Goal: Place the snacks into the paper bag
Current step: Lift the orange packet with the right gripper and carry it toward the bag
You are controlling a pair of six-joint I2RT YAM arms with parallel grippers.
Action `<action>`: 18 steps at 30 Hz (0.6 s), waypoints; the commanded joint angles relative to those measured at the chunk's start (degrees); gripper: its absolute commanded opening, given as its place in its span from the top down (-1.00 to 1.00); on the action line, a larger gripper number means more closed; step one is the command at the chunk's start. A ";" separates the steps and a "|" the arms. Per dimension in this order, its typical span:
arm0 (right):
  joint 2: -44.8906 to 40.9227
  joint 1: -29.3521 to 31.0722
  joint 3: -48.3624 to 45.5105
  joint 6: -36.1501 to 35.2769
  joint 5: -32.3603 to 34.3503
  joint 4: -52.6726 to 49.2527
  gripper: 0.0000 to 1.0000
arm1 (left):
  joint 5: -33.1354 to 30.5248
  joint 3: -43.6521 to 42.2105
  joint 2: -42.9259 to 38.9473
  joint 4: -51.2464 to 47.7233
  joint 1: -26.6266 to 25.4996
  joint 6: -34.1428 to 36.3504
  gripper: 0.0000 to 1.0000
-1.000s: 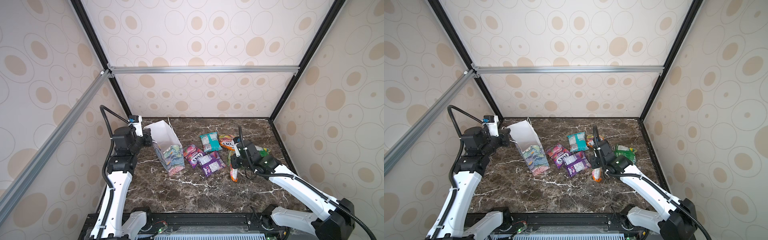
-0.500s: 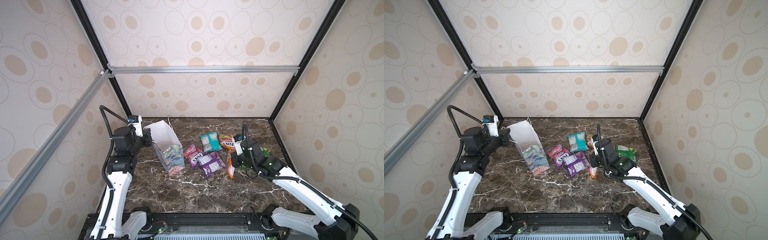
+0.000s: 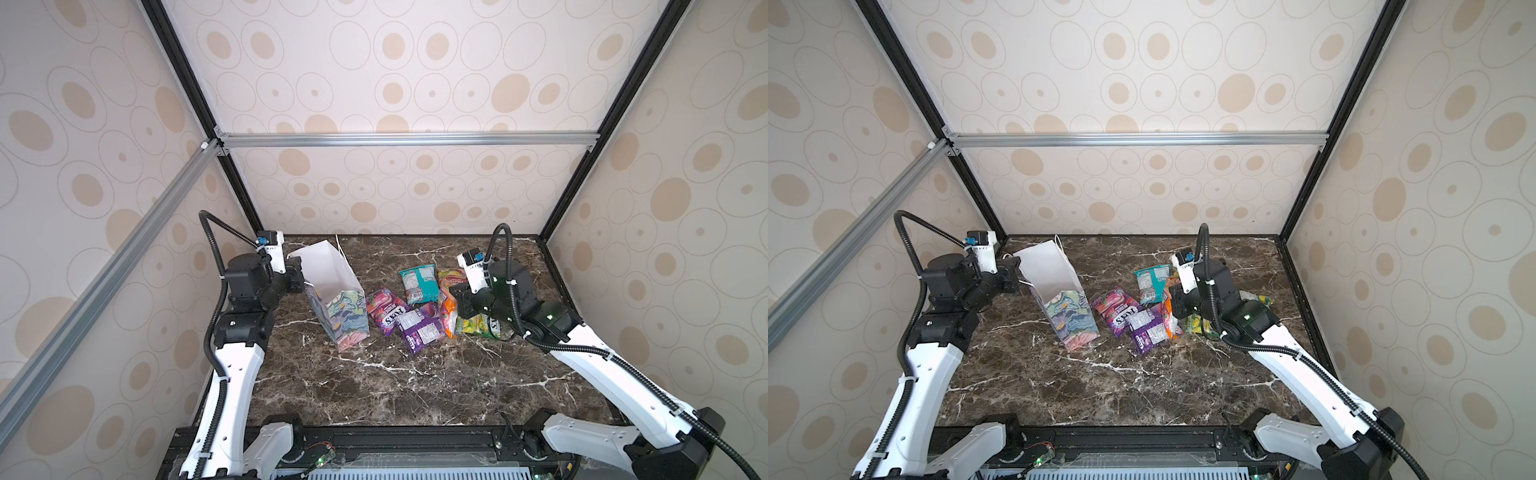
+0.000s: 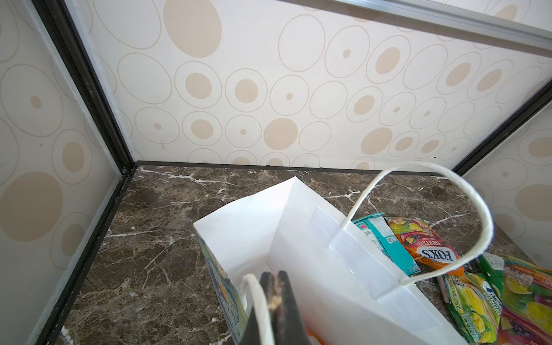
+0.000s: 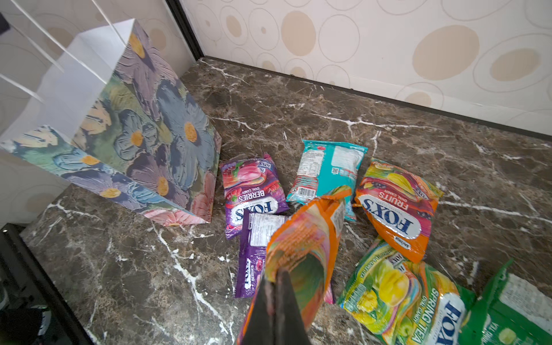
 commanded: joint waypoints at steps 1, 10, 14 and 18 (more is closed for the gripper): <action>1.09 0.35 3.99 -0.82 -6.29 3.55 1.00 | 0.66 0.35 -0.83 1.20 0.45 -0.41 1.00; 3.45 0.34 10.03 -0.97 -13.65 5.56 1.00 | 0.38 0.37 -1.11 1.20 0.49 -0.42 1.00; 6.08 1.13 13.72 -1.10 -16.31 6.14 1.00 | 0.57 0.37 -1.03 1.20 0.45 -0.46 1.00; 8.82 2.37 18.26 -1.97 -18.06 5.93 1.00 | 0.35 0.46 -1.14 1.14 0.48 -0.35 1.00</action>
